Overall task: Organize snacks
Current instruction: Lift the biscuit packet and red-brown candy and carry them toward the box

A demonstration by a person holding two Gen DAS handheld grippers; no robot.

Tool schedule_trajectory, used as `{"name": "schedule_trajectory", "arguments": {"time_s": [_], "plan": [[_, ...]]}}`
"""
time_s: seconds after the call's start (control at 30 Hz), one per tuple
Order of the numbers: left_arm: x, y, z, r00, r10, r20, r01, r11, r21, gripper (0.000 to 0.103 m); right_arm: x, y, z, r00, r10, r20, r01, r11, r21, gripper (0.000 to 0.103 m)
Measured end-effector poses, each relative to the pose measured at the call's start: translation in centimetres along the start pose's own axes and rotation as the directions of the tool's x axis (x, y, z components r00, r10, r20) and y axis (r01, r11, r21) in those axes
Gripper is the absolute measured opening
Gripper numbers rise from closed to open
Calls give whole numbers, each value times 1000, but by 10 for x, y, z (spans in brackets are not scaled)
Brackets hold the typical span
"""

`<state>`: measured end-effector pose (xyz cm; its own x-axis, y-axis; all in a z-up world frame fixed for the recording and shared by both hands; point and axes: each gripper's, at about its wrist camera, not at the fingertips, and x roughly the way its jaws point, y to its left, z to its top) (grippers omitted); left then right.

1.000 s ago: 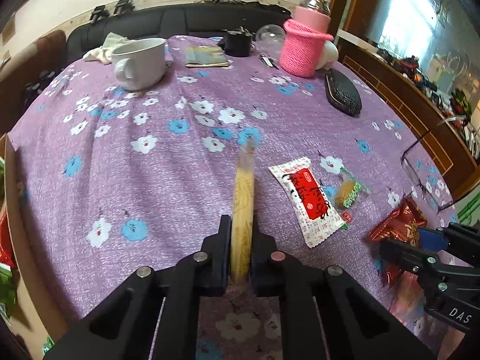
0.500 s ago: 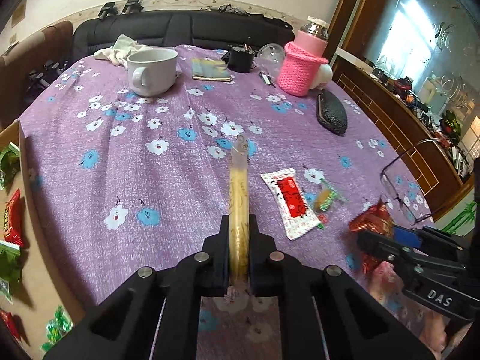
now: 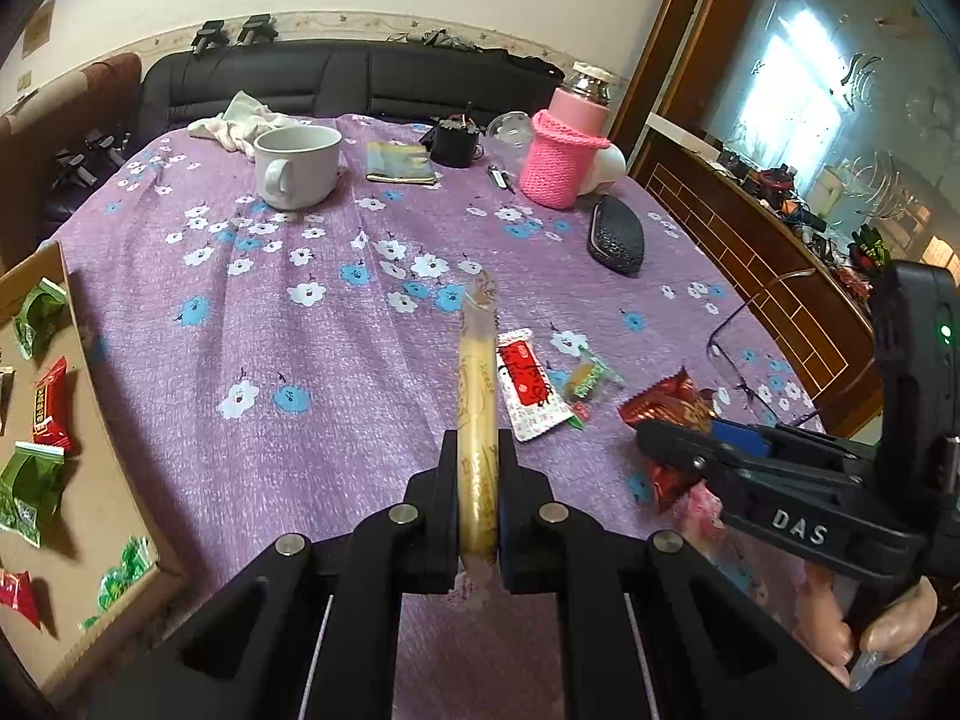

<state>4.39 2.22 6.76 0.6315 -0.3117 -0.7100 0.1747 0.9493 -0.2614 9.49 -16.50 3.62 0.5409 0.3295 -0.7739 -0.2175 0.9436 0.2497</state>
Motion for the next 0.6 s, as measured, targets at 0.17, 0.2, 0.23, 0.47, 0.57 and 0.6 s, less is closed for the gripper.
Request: {"name": "schedule_trajectory", "arguments": {"time_s": [0.17,0.2,0.23,0.47,0.57,0.6], "plan": [[-5,-2,-4,1000,-5,2,5,1000,-4,9,0,0,0,1000,17,-2,-17,1000,5,37],[-6,-2,-5,1000,-5,3,5,1000,-4,9,0,1,-1,1000,18,-2,-18,1000,4,37],[-7,-2,-5,1000,-5,4,6,1000,-5,9,0,2,0,1000,19,-2,-19,1000,2,37],[-16,2,-11,1000,0,7,0,1000,-18,9,-1,8,-3,999,35,1,-35,999,-20,37],[-24,4,-14,1000,1,13,-1,1000,-27,9,-1,11,-3,999,52,5,-52,998,-27,37],[-28,5,-15,1000,1,18,0,999,-34,9,-2,12,-3,998,65,11,-65,997,-29,37]]}}
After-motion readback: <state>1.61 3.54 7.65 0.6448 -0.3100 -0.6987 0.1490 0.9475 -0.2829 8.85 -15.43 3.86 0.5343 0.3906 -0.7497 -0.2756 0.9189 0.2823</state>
